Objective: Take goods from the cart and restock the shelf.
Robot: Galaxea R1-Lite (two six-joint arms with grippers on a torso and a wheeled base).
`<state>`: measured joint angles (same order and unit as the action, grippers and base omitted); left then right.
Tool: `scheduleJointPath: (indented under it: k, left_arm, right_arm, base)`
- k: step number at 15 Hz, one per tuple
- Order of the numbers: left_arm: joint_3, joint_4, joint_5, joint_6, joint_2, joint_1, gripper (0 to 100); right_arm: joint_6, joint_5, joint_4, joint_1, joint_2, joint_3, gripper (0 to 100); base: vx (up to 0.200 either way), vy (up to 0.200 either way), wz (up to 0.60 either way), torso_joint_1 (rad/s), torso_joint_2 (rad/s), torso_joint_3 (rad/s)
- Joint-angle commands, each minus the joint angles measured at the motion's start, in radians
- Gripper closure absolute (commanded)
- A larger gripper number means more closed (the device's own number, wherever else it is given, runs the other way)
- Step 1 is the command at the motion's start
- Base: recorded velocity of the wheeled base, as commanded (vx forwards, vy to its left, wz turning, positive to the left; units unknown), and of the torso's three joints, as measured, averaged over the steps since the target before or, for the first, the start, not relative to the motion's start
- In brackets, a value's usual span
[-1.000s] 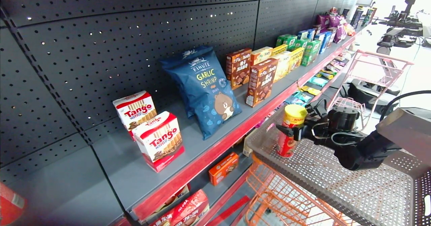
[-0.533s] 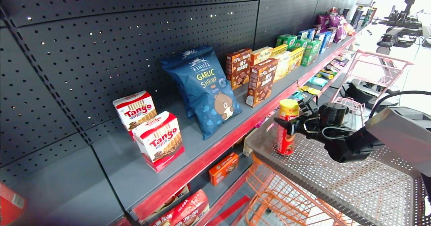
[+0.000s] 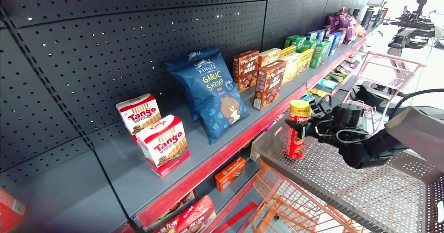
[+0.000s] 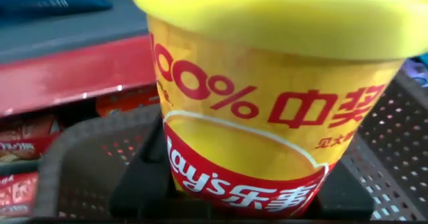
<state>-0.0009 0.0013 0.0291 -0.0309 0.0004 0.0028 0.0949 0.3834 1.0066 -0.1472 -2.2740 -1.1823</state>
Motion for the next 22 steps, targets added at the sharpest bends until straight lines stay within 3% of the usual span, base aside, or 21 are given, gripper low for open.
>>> scheduleJointPath:
  k: [1, 3, 7, 10, 11, 18, 22]
  left_arm:
    - [0.001, 0.0, 0.0, 0.0, 0.0, 0.0, 0]
    - [-0.001, 0.0, 0.0, 0.0, 0.0, 0.0, 0]
    - [-0.001, 0.0, 0.0, 0.0, 0.0, 0.0, 0]
    - [-0.001, 0.0, 0.0, 0.0, 0.0, 0.0, 0]
    - [-0.001, 0.0, 0.0, 0.0, 0.0, 0.0, 0]
    - [-0.001, 0.0, 0.0, 0.0, 0.0, 0.0, 0]
    - [0.001, 0.0, 0.0, 0.0, 0.0, 0.0, 0]
  right_arm:
    - [-0.034, -0.1, -0.039, -0.063, 0.18, 0.095, 100]
    - [-0.05, -0.201, -0.12, -0.097, 0.338, 0.185, 100]
    - [-0.095, -0.35, -0.447, -0.146, 0.697, 0.251, 100]
    - [-0.092, -0.383, -0.562, -0.172, 0.897, 0.311, 100]
    - [-0.089, -0.443, -0.594, -0.178, 0.962, 0.34, 100]
    - [-0.078, -0.597, -0.668, -0.21, 1.101, 0.425, 100]
    - [-0.08, -0.603, -0.668, -0.256, 1.145, 0.478, 100]
  base:
    - [0.0, 0.0, 0.0, 0.0, 0.0, 0.0]
    - [0.0, 0.0, 0.0, 0.0, 0.0, 0.0]
    - [0.0, 0.0, 0.0, 0.0, 0.0, 0.0]
    - [0.0, 0.0, 0.0, 0.0, 0.0, 0.0]
    - [0.0, 0.0, 0.0, 0.0, 0.0, 0.0]
    - [0.0, 0.0, 0.0, 0.0, 0.0, 0.0]
    - [0.0, 0.0, 0.6, -0.004, 0.0, 0.005]
